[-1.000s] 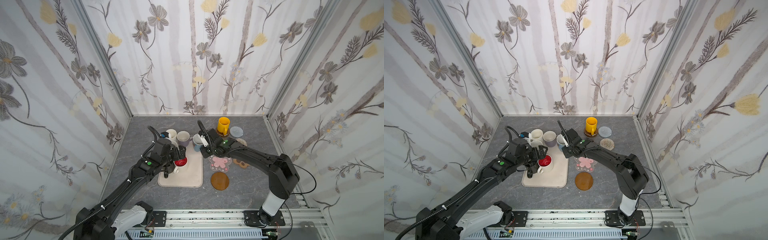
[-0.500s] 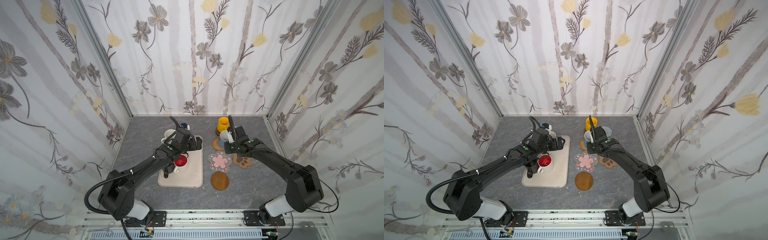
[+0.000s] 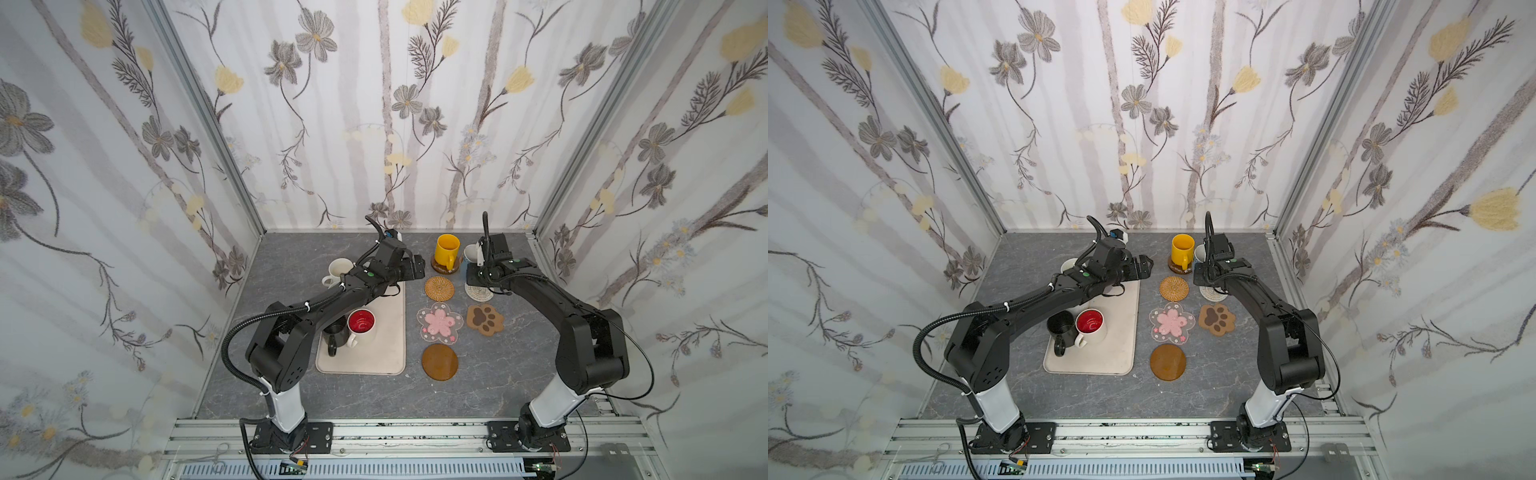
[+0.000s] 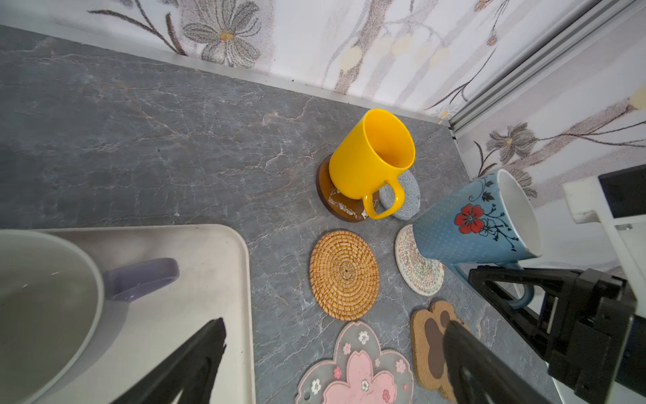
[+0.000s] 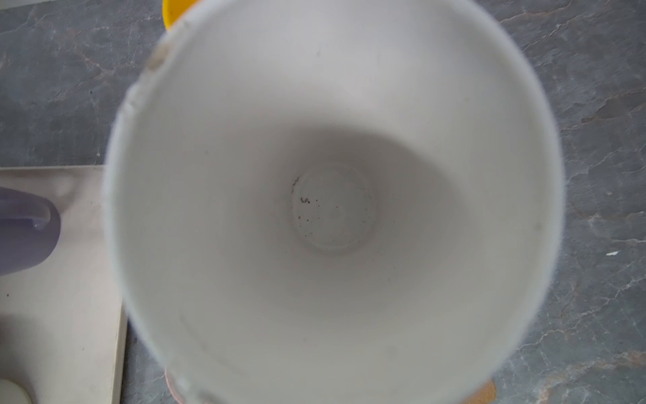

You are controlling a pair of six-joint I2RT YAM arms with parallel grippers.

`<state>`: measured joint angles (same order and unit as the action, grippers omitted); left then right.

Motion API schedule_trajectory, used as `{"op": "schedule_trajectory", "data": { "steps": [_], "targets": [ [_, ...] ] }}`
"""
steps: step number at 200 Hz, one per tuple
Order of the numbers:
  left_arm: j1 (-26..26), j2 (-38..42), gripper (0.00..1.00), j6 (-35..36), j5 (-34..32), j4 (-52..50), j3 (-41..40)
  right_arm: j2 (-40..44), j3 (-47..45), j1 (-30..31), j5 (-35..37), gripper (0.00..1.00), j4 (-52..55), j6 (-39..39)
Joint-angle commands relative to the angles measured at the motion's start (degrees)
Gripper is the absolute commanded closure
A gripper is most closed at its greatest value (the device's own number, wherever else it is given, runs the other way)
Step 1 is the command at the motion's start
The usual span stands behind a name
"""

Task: Place cups on coasters
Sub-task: Place the cup on the coaster.

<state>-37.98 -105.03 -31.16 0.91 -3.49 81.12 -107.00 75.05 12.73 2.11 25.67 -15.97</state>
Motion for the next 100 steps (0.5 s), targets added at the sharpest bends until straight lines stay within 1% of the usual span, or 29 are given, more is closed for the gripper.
{"op": "schedule_trajectory", "data": {
  "steps": [1,47,100],
  "targets": [
    [0.05,-3.05,0.00,1.29,1.28,1.03,3.52,-2.76,3.72,-1.33,3.60,1.00,-2.61,0.35],
    [0.07,-9.53,0.00,2.89,1.67,1.02,10.86,-10.07,10.86,-4.15,4.72,1.00,-1.33,1.60],
    [1.30,-14.69,0.00,3.73,2.47,0.92,16.43,-17.92,18.72,-4.74,4.49,1.00,0.06,1.90]
  ]
}}
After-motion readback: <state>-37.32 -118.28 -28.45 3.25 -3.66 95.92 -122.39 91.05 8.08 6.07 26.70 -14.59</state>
